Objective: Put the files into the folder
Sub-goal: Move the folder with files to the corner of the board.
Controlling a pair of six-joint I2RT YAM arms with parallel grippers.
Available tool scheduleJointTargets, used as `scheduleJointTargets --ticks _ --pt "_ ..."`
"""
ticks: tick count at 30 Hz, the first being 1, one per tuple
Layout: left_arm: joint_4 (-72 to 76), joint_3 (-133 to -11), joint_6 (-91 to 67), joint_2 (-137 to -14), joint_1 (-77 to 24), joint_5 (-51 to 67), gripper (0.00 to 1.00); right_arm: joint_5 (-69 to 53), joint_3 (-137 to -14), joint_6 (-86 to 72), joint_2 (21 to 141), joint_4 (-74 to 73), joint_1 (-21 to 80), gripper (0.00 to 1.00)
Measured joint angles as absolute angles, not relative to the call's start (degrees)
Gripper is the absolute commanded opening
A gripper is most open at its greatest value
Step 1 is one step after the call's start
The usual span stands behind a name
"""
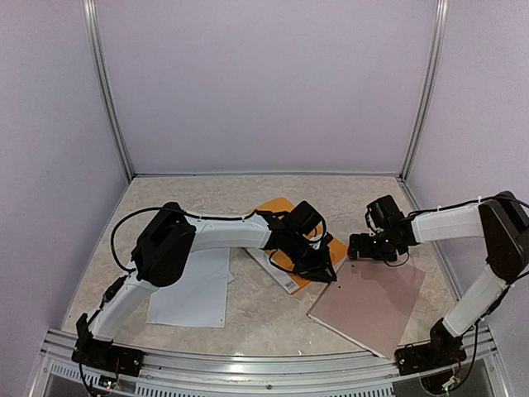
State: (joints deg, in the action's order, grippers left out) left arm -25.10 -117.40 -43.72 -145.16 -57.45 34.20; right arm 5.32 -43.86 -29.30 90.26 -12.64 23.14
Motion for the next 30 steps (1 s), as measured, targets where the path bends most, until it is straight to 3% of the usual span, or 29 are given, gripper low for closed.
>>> scheduleJointTargets --ticks 6,13,20,30 --pt "-24.4 -122.4 -43.9 -148.4 -57.2 33.1 0.23 4.7 -49.1 -24.6 96.0 -12.2 21.1 0.95" --pt "-21.5 -121.7 -44.6 -148.5 -57.1 32.2 0.43 5.5 -52.2 -22.2 95.6 -15.4 21.1 0.99" --pt "-19.3 -116.4 -43.0 -144.7 -56.7 30.3 0.60 8.3 -52.8 -24.2 82.4 -21.8 21.1 0.99" --pt "-19.3 -108.9 -38.2 -139.1 -56.7 27.3 0.71 9.6 -38.6 -38.3 68.6 -33.4 21.7 0.99"
